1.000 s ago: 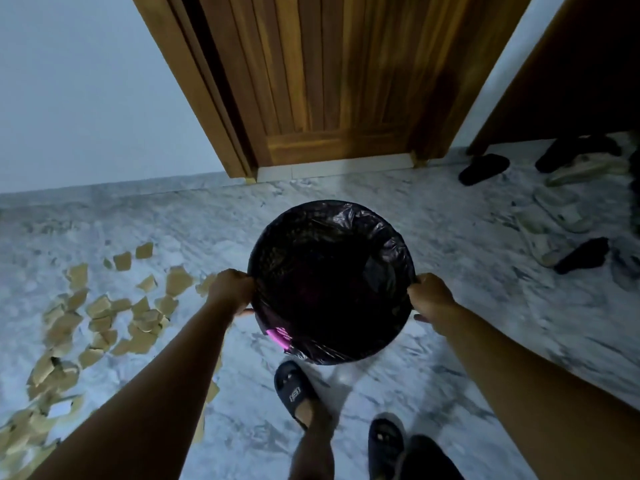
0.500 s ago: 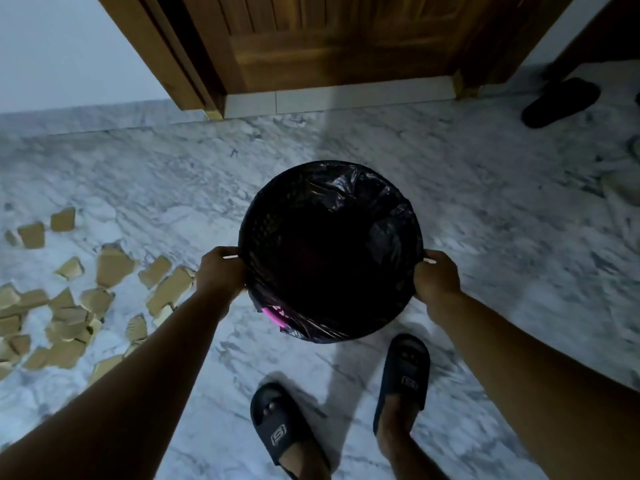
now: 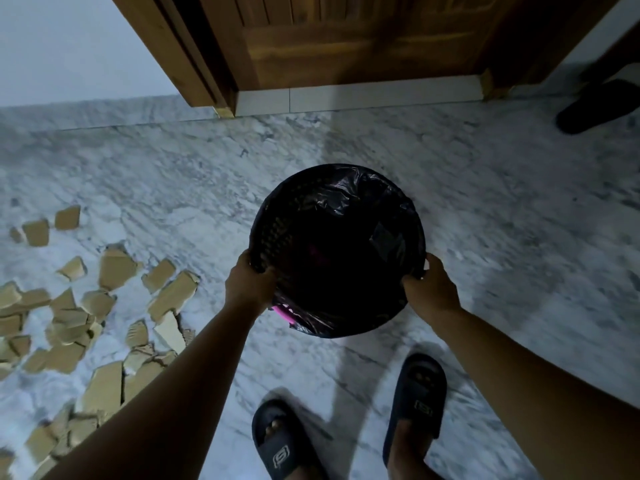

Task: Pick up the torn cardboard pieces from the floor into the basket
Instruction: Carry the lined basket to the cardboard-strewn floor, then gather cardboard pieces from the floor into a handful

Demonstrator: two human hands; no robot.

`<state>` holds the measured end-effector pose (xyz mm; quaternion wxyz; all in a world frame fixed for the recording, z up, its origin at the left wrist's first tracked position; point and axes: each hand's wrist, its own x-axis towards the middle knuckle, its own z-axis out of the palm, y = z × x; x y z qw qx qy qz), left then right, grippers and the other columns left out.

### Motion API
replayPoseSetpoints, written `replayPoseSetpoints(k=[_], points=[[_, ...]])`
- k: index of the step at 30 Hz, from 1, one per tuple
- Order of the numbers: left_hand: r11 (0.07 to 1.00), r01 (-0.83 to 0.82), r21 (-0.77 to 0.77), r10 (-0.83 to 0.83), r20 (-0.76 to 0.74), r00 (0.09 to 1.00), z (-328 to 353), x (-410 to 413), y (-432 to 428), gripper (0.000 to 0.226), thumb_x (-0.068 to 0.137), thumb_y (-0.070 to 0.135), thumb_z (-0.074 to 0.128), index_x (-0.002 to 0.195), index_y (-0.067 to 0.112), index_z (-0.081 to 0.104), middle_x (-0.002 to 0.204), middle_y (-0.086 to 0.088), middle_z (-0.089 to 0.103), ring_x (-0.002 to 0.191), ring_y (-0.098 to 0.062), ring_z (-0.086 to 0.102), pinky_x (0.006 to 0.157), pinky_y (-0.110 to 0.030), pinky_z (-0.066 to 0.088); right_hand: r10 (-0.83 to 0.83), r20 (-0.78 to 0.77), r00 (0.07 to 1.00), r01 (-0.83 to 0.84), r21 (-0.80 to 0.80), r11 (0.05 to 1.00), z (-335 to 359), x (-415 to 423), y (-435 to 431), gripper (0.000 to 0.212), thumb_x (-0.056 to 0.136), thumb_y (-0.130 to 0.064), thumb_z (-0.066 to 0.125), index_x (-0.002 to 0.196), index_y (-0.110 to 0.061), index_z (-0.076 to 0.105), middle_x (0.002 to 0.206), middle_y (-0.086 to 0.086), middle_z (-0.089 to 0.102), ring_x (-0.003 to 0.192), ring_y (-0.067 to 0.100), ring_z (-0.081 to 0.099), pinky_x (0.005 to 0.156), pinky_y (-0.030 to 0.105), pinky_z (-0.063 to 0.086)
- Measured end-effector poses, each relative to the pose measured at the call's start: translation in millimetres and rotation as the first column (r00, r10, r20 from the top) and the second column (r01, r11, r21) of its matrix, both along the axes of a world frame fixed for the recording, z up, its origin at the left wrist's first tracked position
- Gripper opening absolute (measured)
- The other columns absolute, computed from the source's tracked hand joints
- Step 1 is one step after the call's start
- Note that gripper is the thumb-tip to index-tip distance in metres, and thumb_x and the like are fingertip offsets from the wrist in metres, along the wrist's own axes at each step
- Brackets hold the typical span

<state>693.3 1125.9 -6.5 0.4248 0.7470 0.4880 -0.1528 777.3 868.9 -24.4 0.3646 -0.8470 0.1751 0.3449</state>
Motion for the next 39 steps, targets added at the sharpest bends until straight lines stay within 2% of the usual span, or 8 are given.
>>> replayPoseSetpoints(k=[5, 7, 12, 16, 20, 24, 31, 39], points=[[0.996, 0.076, -0.043, -0.077, -0.016, 0.997, 62.5, -17.6, 1.0, 0.064, 0.092, 0.034, 0.062, 0.149, 0.019, 0.038, 0.146, -0.012, 0.049, 0.13, -0.031, 0.05, 0.096, -0.034, 0.043, 0.193, 0.018, 0.981, -0.19, -0.084, 0.978, 74.8, -13.2, 6.2, 0.063, 0.098, -0.024, 0.057, 0.154, -0.016, 0.031, 0.142, 0.019, 0.048, 0.118, 0.039, 0.056, 0.085, 0.04, 0.05], [0.995, 0.069, -0.073, -0.069, 0.007, 0.998, 106.6, -32.5, 5.9, 0.066, 0.091, 0.039, 0.063, 0.149, 0.021, 0.039, 0.149, -0.011, 0.045, 0.134, -0.031, 0.047, 0.107, -0.043, 0.043, 0.28, 0.003, 0.96, -0.279, -0.083, 0.957, 125.4, -21.2, 9.6, 0.065, 0.098, -0.028, 0.057, 0.155, -0.019, 0.028, 0.144, 0.019, 0.046, 0.117, 0.039, 0.056, 0.085, 0.041, 0.05], [0.986, 0.003, -0.168, 0.005, 0.049, 0.999, 245.3, -87.4, 14.0, 0.057, 0.089, 0.036, 0.065, 0.141, 0.023, 0.048, 0.143, -0.011, 0.052, 0.126, -0.029, 0.054, 0.102, -0.05, 0.049, 0.453, -0.007, 0.891, -0.453, -0.032, 0.891, 278.2, -56.1, 20.6, 0.062, 0.1, -0.031, 0.052, 0.156, -0.021, 0.028, 0.152, 0.012, 0.044, 0.131, 0.034, 0.049, 0.099, 0.041, 0.046], [0.988, -0.012, -0.155, 0.033, 0.132, 0.991, 349.7, -146.4, 7.6, 0.05, 0.085, 0.039, 0.065, 0.132, 0.026, 0.056, 0.131, -0.007, 0.062, 0.117, -0.027, 0.06, 0.1, -0.049, 0.05, 0.616, 0.055, 0.786, -0.615, -0.031, 0.788, 384.0, -96.7, 28.8, 0.061, 0.1, -0.033, 0.052, 0.156, -0.023, 0.029, 0.146, 0.009, 0.05, 0.116, 0.028, 0.056, 0.083, 0.031, 0.042], [0.998, -0.031, -0.053, 0.042, 0.236, 0.971, 423.2, -216.6, -9.4, 0.045, 0.091, 0.037, 0.065, 0.133, 0.023, 0.056, 0.13, -0.008, 0.062, 0.114, -0.027, 0.062, 0.095, -0.046, 0.053, 0.761, 0.09, 0.643, -0.76, -0.052, 0.648, 449.2, -143.8, 32.8, 0.064, 0.099, -0.038, 0.053, 0.156, -0.024, 0.028, 0.144, 0.01, 0.052, 0.121, 0.029, 0.057, 0.099, 0.041, 0.048], [0.997, -0.067, 0.033, 0.056, 0.261, 0.964, 473.5, -291.0, -23.5, 0.051, 0.094, 0.039, 0.06, 0.14, 0.02, 0.05, 0.14, -0.01, 0.054, 0.12, -0.027, 0.057, 0.097, -0.04, 0.049, 0.846, 0.129, 0.518, -0.844, -0.085, 0.529, 494.7, -197.0, 47.1, 0.06, 0.101, -0.032, 0.053, 0.154, -0.014, 0.033, 0.141, 0.016, 0.055, 0.122, 0.035, 0.057, 0.105, 0.048, 0.047], [0.964, -0.213, 0.158, 0.162, 0.286, 0.944, 523.9, -460.6, -21.6, 0.053, 0.097, 0.033, 0.058, 0.144, 0.013, 0.045, 0.147, -0.015, 0.046, 0.128, -0.028, 0.051, 0.091, -0.034, 0.046, 0.946, 0.191, 0.263, -0.949, -0.124, 0.289, 542.0, -335.8, 99.8, 0.066, 0.102, -0.035, 0.051, 0.159, -0.022, 0.02, 0.151, 0.012, 0.044, 0.099, 0.03, 0.065, 0.075, 0.038, 0.051], [0.924, -0.313, 0.219, 0.255, 0.256, 0.932, 539.4, -661.3, -20.4, 0.054, 0.096, 0.033, 0.06, 0.144, 0.014, 0.045, 0.148, -0.013, 0.045, 0.134, -0.026, 0.047, 0.099, -0.036, 0.044, 0.976, 0.207, 0.07, -0.979, -0.172, 0.107, 554.6, -506.0, 149.2, 0.065, 0.101, -0.035, 0.054, 0.158, -0.026, 0.023, 0.15, 0.009, 0.044, 0.083, 0.02, 0.06, 0.071, 0.035, 0.051]])
